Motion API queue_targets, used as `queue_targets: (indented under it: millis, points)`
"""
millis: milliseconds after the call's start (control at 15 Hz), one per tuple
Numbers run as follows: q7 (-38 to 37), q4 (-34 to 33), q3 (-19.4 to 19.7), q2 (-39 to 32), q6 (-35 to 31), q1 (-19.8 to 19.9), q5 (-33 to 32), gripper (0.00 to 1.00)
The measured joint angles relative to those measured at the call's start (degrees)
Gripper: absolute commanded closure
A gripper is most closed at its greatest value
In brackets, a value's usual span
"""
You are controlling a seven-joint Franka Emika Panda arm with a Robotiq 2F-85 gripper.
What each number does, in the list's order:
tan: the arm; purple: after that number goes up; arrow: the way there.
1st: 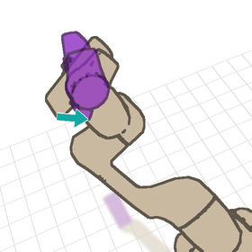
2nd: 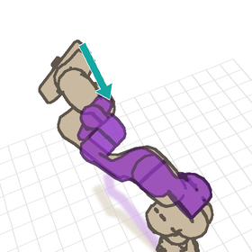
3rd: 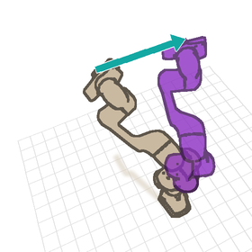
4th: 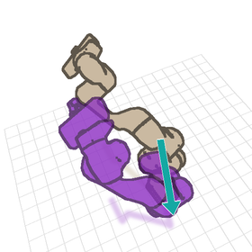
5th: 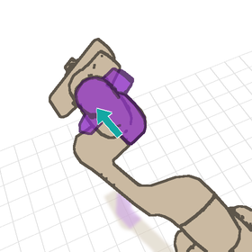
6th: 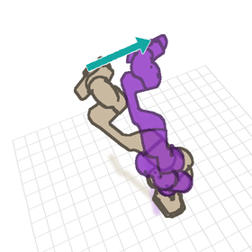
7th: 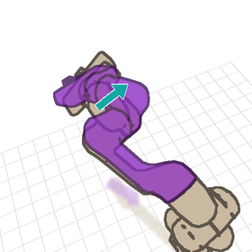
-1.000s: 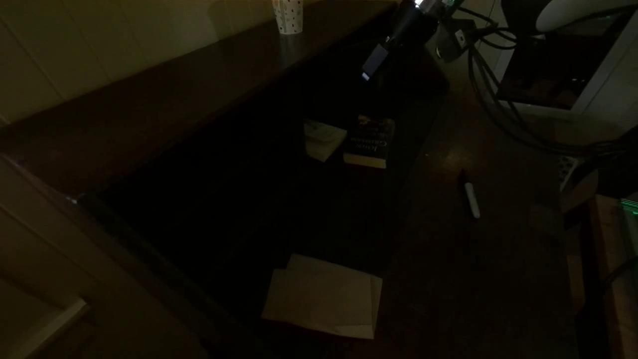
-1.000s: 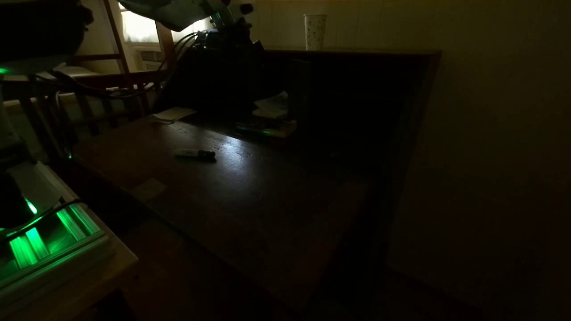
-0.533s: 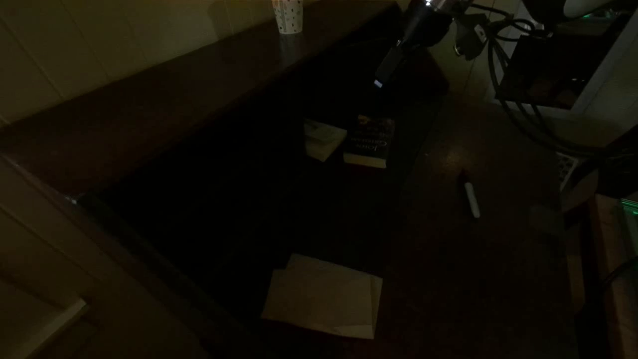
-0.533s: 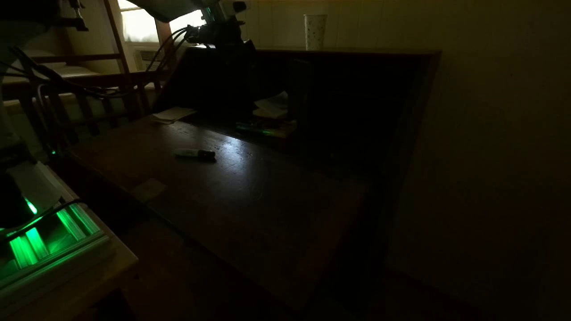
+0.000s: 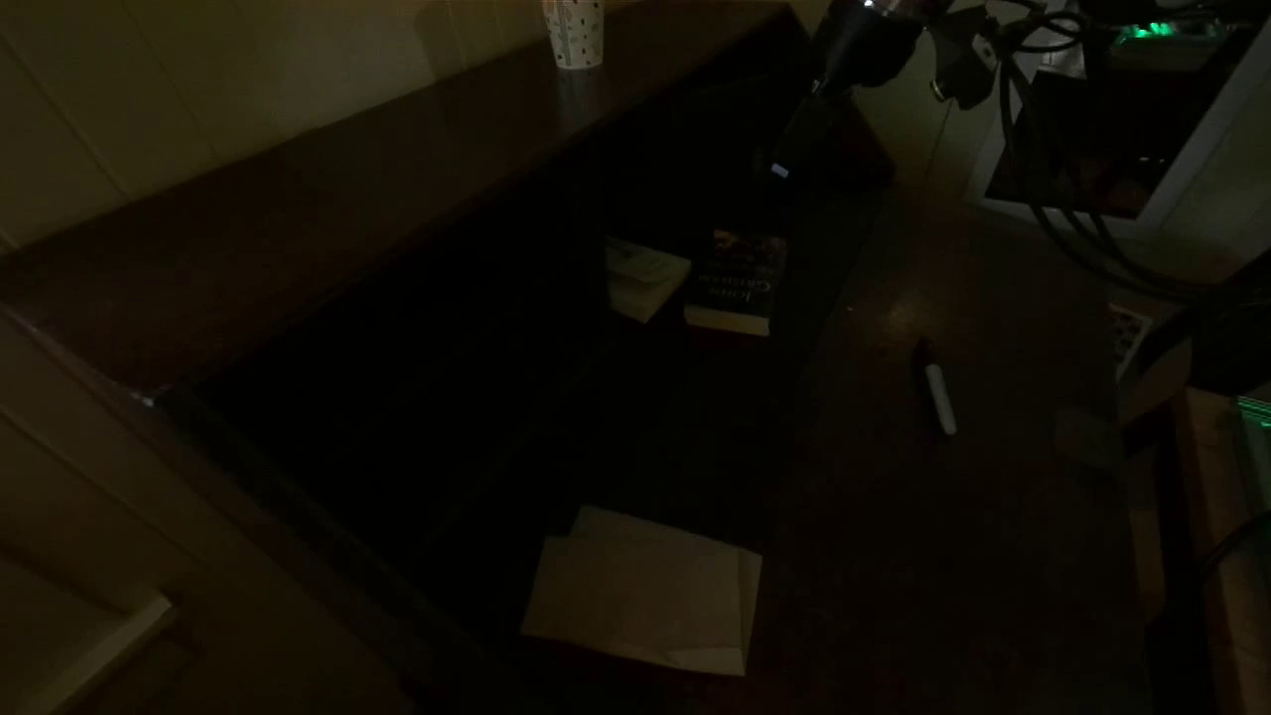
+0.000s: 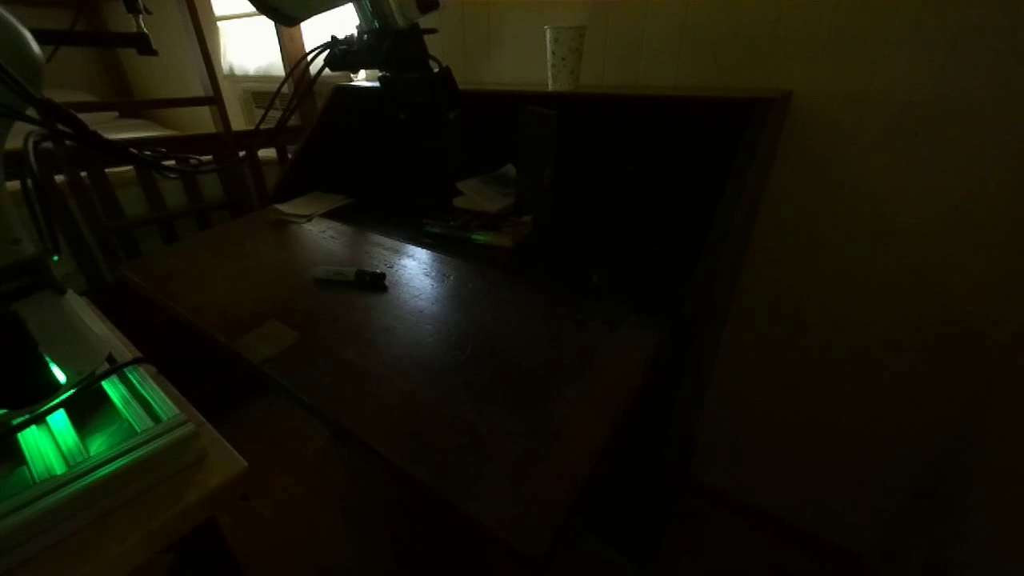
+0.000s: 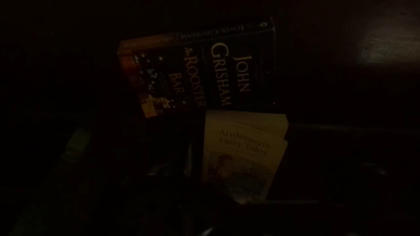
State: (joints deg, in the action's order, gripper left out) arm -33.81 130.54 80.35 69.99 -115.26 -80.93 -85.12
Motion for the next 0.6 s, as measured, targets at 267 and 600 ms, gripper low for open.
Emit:
queue_targets:
  millis: [267,600]
  points:
    - [2.1,0.3,-0.2,-3.0,-0.2,1.6,2.4,0.0]
    - [2.3,0.5,-0.2,-4.1,-0.4,2.0,3.0,0.0]
